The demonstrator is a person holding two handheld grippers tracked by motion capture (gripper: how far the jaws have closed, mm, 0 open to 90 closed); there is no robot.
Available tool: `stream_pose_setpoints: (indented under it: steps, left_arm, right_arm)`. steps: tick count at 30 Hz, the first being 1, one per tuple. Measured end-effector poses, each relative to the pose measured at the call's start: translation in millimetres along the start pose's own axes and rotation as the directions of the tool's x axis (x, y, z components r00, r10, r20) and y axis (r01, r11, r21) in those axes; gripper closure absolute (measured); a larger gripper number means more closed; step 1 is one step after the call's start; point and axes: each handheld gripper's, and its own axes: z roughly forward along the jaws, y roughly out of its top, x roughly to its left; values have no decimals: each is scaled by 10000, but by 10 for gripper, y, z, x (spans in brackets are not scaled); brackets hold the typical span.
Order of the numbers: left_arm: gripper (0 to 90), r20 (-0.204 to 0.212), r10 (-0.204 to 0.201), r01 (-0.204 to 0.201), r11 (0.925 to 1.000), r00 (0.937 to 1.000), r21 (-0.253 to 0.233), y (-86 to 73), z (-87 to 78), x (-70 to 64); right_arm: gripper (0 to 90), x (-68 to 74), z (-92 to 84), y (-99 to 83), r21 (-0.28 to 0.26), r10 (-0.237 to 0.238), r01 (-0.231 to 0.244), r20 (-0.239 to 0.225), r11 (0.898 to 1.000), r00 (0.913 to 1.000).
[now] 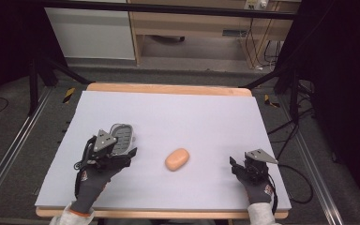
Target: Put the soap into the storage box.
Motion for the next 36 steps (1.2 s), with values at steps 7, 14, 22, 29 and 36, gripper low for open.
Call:
stream_pose_setpoints:
  steps: [7, 14, 22, 29, 36]
  left_arm:
    - [212, 117, 285, -287, 9995, 9995, 146, 59, 98, -120]
    - [210, 233, 495, -502, 9982, 9985, 317, 102, 187, -223]
    - [209, 350, 725, -741, 9961, 9968, 480, 139, 277, -316]
    - [207, 443, 863, -890, 9941, 9953, 621, 167, 340, -390]
    - [204, 541, 1005, -1044, 9917, 9935, 746, 181, 385, -442]
  right_arm:
    - [362, 2, 2, 1, 15, 0, 0, 43, 10000, 10000]
    - [363, 2, 4, 0, 43, -10, 10, 46, 10000, 10000]
    - [365, 6, 6, 0, 69, -16, 15, 49, 10000, 10000]
    - [368, 6, 6, 0, 68, -5, 4, 42, 10000, 10000]
    - [372, 10, 7, 1, 90, -14, 13, 40, 10000, 10000]
